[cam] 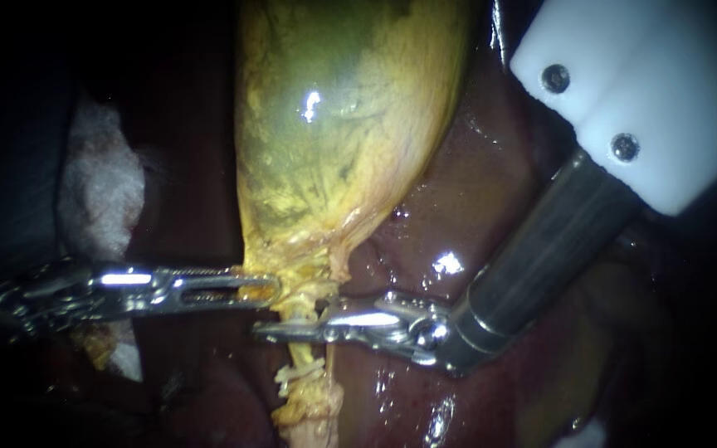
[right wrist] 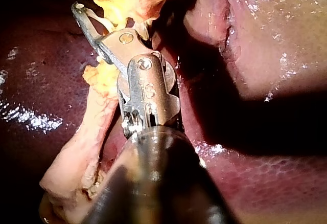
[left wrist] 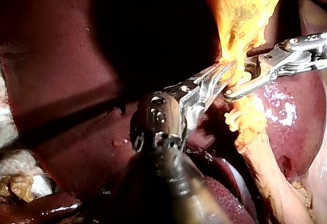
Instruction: Clipping third clip left tube
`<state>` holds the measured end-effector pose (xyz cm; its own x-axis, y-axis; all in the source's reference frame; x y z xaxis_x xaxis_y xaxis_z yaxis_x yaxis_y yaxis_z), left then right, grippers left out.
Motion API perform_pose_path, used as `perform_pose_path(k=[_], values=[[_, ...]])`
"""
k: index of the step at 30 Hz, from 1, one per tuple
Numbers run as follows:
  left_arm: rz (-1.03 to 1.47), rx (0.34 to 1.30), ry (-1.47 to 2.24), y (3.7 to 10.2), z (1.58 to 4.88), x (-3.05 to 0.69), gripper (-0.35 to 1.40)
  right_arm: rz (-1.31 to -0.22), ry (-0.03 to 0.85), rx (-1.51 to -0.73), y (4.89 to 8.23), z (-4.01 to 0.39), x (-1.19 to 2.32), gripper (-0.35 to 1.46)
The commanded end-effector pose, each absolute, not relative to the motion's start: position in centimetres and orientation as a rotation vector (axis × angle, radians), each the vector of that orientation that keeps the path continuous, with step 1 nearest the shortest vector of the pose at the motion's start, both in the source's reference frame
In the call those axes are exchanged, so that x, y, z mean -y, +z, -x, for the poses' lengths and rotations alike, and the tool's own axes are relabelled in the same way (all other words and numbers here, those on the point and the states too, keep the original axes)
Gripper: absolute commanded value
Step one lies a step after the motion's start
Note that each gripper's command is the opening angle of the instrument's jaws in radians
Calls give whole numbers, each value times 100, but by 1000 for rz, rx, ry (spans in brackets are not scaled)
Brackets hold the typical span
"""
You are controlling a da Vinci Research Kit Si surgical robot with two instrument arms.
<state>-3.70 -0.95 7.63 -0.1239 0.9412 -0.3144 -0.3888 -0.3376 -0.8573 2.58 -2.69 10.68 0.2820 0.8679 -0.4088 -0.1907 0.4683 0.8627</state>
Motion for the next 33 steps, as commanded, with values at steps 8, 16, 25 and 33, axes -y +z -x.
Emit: perform_pose_path(k=[8, 16, 25, 33], values=[[1095, 746, 1668, 763, 370, 94, -35, -794, 837, -1044, 1061, -245, 256, 50], [1098, 744, 1673, 763, 371, 93, -35, -799, 841, -1042, 1061, -241, 255, 50], [1098, 744, 1673, 763, 371, 93, -35, -816, 865, -1033, 1060, -239, 256, 29], [1101, 742, 1678, 763, 372, 93, -35, -826, 886, -1026, 1059, -233, 258, -10]])
